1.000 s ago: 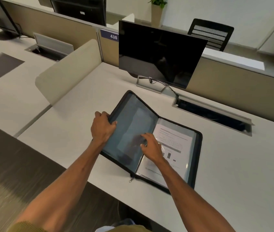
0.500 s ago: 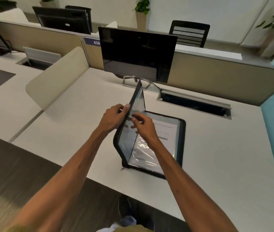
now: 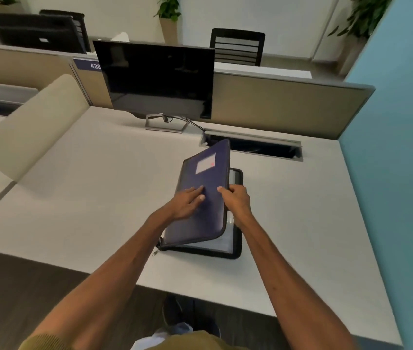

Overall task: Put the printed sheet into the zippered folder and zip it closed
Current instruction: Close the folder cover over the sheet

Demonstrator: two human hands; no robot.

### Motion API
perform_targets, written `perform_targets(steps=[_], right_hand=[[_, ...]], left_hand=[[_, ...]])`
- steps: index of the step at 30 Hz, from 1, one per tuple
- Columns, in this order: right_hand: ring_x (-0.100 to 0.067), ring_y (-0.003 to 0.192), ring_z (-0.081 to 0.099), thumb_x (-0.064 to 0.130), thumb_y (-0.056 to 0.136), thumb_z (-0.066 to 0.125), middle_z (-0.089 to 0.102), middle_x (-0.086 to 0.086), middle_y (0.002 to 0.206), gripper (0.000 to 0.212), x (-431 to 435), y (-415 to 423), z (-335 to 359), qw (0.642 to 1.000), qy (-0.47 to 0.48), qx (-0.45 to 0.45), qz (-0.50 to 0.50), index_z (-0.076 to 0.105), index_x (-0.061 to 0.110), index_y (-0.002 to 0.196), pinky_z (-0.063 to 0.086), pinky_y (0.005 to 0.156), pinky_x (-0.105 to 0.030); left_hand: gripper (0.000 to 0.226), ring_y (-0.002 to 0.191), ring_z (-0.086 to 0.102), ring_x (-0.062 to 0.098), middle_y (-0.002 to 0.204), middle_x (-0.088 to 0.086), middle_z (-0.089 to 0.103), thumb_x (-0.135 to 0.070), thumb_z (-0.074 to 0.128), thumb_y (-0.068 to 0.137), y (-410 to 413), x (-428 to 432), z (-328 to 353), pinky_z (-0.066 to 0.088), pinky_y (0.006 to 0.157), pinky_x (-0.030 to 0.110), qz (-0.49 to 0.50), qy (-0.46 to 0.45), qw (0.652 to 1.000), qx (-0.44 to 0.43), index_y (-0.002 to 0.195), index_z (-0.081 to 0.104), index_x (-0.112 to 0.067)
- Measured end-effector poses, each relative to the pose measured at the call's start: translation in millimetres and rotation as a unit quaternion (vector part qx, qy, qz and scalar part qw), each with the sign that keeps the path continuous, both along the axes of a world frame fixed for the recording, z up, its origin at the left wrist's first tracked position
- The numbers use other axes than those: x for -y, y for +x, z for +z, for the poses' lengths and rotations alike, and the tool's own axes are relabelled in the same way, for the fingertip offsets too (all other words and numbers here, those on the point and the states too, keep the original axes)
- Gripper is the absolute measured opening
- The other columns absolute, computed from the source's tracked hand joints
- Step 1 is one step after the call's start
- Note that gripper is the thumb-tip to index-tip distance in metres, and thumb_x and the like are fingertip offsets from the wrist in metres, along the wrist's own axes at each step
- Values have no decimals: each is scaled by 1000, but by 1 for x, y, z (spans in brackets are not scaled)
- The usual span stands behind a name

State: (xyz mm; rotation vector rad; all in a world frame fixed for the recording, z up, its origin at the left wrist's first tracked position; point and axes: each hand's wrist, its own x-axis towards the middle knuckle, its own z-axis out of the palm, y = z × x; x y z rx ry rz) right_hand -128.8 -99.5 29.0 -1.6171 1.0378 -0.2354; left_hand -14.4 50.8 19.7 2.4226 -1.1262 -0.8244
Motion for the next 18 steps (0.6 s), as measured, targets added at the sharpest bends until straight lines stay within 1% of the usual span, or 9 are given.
perform_targets(steps=[2,4,5,7,10,13,16,18], right_hand=[[-34,84,70,29,100,69,75,-17,93,31,9,-12,-9,999,-17,-33,-8,71,0,93,62,80,-44],[-28,84,69,26,100,71,71,-12,92,24,17,-20,-16,998,-23,-57,-11,66,7,87,62,83,-42],[-28,85,69,23,99,71,72,-11,94,20,20,-23,-20,997,-24,-68,-10,67,7,88,63,85,-43],[-33,95,73,17,96,71,75,-15,104,15,26,-29,-26,996,-24,-90,-7,72,2,99,62,90,-47],[-37,110,72,8,93,69,74,-18,122,27,29,-36,-31,993,-29,-116,-7,71,1,119,61,98,-46],[-36,125,66,8,94,68,65,-15,141,48,29,-41,-38,990,-33,-137,5,59,6,142,56,109,-46],[-35,130,63,13,97,68,58,-14,147,55,28,-45,-48,984,-66,-161,44,51,9,149,54,111,-48],[-36,132,61,12,97,69,51,-15,149,58,26,-47,-53,976,-101,-179,73,49,10,151,54,111,-47]], left_hand=[[61,171,13,31,182,11,19,-41,25,120,-6,4,-12,9,141,44,-20,44,998,37,175,17,-16],[63,172,6,31,183,11,12,-44,24,119,-9,5,-22,6,141,45,-29,84,995,42,176,13,-19],[63,172,4,31,183,11,11,-45,23,119,-10,5,-25,6,141,47,-36,99,994,40,176,11,-20],[64,172,1,32,184,10,7,-46,24,119,-11,3,-32,7,140,48,-52,122,990,45,176,8,-21],[66,172,-7,32,184,6,-2,-48,25,119,-15,1,-38,6,140,53,-57,144,987,53,176,5,-24],[67,171,-12,32,184,6,-9,-49,28,118,-21,-1,-44,6,140,56,-58,156,985,52,176,2,-27],[70,171,-13,33,183,8,-12,-49,29,118,-25,-3,-50,6,140,56,-67,165,983,55,176,-2,-27],[71,171,-14,33,183,8,-13,-49,31,118,-28,-4,-54,6,140,58,-74,170,981,56,176,-4,-27]])
